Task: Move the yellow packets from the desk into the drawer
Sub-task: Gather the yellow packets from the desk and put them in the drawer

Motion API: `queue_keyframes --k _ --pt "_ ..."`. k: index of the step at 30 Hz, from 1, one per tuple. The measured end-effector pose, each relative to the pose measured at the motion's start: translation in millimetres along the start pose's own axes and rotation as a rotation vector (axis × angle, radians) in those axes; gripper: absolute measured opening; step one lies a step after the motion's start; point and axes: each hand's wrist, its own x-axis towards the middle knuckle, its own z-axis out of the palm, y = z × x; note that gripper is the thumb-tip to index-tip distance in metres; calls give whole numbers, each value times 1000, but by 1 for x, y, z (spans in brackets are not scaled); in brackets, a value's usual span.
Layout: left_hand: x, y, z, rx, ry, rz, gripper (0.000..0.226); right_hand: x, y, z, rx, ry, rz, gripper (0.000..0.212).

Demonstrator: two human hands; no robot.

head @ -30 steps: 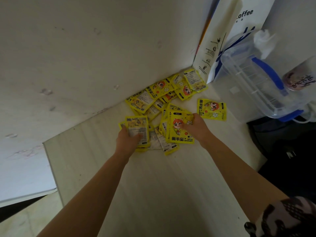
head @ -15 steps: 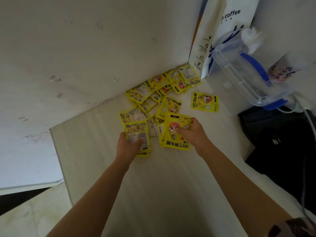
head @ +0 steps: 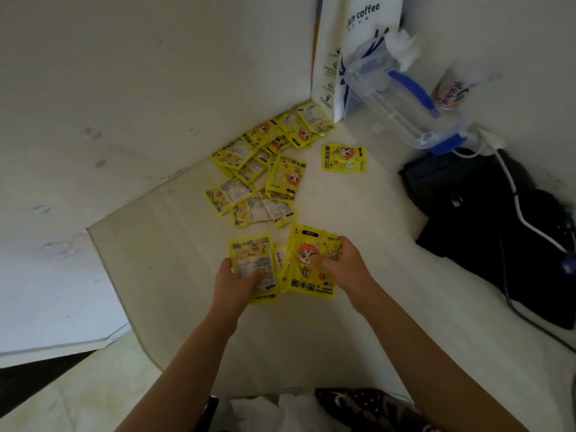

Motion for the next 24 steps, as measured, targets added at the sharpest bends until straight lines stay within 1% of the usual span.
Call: queue_keyframes --k 7,10,16,21,24 --pt "-28 -34 -30 122 -175 91 25 -56 49 25 17 97 19 36" --pt "-39 -52 -51 180 -265 111 23 -86 76 43 37 168 50 33" --pt "-66 -84 -83 286 -397 137 24 -150 124 75 125 311 97 37" --pt "-93 -100 -87 378 -508 183 22 -194 157 80 170 421 152 40" --pt "-111 -107 -77 437 -568 235 25 -221 178 74 203 502 146 41"
